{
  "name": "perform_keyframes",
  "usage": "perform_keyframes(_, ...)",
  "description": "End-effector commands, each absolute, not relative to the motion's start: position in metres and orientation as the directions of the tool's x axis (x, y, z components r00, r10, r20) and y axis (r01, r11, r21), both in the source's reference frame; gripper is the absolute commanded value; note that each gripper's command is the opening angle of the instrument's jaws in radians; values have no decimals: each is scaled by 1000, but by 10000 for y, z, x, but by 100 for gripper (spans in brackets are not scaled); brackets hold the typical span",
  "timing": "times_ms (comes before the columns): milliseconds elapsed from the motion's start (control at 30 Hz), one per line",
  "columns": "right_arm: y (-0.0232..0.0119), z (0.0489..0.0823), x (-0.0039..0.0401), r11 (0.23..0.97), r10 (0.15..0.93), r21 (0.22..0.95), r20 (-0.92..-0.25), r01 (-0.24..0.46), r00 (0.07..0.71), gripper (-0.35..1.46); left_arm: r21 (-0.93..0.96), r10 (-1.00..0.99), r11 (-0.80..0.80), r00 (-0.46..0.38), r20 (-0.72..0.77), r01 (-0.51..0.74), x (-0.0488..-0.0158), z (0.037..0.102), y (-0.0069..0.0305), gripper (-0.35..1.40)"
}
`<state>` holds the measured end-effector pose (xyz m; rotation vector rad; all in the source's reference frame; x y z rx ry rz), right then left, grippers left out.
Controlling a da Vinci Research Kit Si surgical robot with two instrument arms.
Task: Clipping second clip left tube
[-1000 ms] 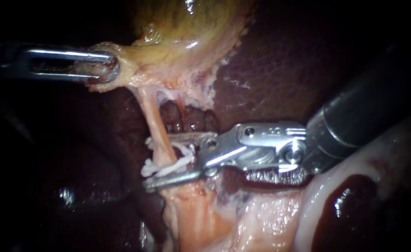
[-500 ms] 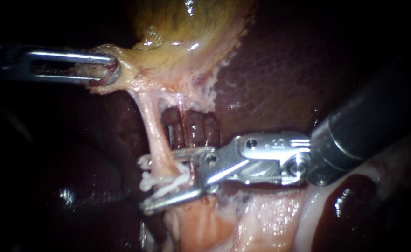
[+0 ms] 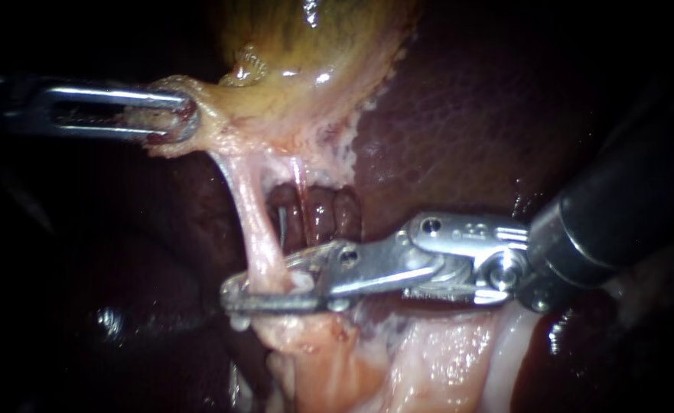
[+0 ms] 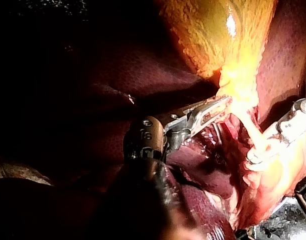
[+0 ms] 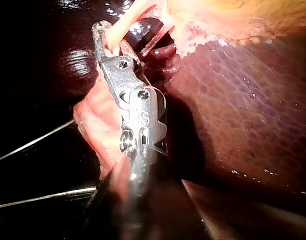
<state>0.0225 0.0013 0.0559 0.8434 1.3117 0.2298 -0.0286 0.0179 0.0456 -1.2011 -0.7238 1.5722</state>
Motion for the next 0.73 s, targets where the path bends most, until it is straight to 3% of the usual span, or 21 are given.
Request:
perform_keyframes(33, 13, 559, 225, 690, 594, 658, -753, 302, 283, -35, -878, 938, -332, -19, -347, -346, -286, 456, 179, -35)
perform_keyframes(533, 15, 561, 223, 689, 594, 668, -743, 281, 308, -35, -878, 938, -332, -19, -347, -346, -286, 456, 179, -35)
perform_keyframes(600, 15, 563, 225, 689, 593, 667, -743, 283, 308, 3, -878, 938, -332, -19, -347, -346, -287, 456, 180, -35)
perform_keyframes(733, 19, 571, 220, 745, 577, 637, -764, 198, 287, 42, -877, 938, -332, -19, -347, -347, -288, 457, 180, -35)
